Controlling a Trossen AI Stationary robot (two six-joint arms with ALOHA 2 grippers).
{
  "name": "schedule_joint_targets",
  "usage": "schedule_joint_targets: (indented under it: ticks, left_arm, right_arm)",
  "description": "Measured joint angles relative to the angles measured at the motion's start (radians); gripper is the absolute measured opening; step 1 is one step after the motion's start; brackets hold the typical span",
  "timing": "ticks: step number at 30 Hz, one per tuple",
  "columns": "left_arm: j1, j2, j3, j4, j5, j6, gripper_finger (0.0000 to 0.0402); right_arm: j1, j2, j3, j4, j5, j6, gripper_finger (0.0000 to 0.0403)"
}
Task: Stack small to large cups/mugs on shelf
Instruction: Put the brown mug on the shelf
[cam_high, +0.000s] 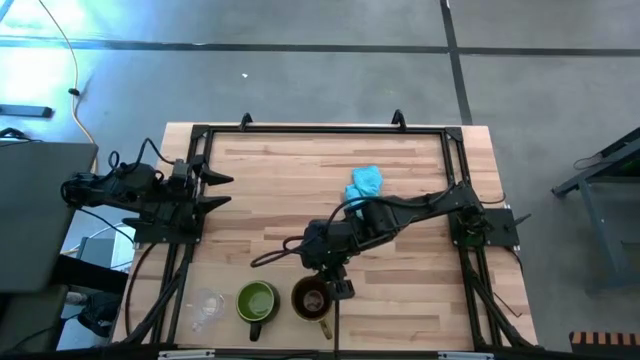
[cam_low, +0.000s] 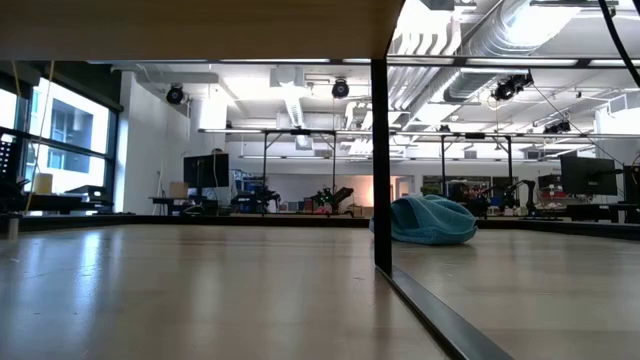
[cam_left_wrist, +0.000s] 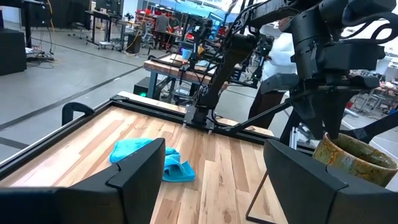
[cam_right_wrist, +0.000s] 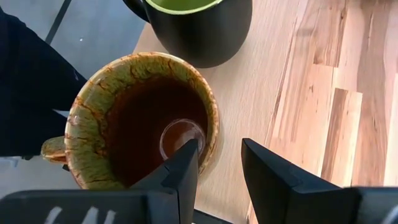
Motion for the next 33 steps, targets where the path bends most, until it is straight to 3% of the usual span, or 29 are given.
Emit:
schedule_joint_targets:
  ticks: [14, 24, 33]
  left_arm:
    - [0.0, 0.0, 0.0, -0.007, 0.0, 0.001, 0.0262]
    - [0.0, 0.0, 0.0, -0.008, 0.0, 0.002, 0.0262]
    - [0.0, 0.0, 0.0, -0.008, 0.0, 0.002, 0.0262]
  right_arm:
    - [0.0, 0.029, -0.001, -0.007, -0.007, 0.03, 0.0113]
    - [0.0, 0.029, -0.001, -0.007, -0.018, 0.058, 0.0072]
    - [0.002, 0.029, -0.001, -0.017, -0.024, 0.116, 0.0069]
